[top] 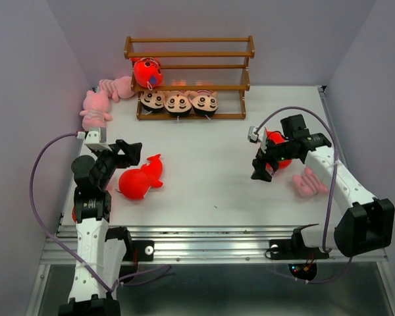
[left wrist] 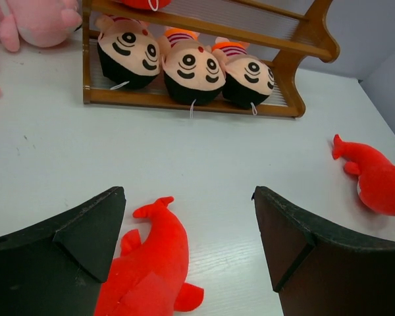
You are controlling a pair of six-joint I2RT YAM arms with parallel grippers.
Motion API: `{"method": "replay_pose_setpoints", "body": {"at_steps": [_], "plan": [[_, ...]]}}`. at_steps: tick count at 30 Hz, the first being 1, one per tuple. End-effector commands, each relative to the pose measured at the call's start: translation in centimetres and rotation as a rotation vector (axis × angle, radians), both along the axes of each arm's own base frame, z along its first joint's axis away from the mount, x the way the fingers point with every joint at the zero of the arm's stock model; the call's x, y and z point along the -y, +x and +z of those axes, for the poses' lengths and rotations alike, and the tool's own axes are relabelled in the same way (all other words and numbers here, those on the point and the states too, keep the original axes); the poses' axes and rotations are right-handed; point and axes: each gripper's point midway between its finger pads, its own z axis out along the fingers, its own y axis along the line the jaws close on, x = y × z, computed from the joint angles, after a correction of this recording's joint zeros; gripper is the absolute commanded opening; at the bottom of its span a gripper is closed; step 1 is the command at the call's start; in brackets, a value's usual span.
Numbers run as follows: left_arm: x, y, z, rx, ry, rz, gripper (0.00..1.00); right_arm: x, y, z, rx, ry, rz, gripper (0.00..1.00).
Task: Place and organize the stuffed toys onto the shelf
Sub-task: Grab a stuffed toy with the right arm
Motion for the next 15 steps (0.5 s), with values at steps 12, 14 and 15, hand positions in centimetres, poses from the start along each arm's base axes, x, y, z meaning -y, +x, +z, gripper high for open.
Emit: {"method": "replay_pose_setpoints", "body": {"at_steps": [12,14,15], "plan": [[0.2,0.0,1.5,0.060,0.024,-0.018,0.90,10.5,9.4,0.4,0.261,-0.515,-0.620,1.00],[0.3,-0.1,1.5,0.060,0.024,-0.023,0.90,10.9,9.8,-0.7,0.231,-0.535,-0.619,1.00],[0.3,-0.1,1.5,0.059,0.024,-0.023,0.90,11.3,10.3,-1.8,0.206,-0.550,-0.622,1.00]]}}
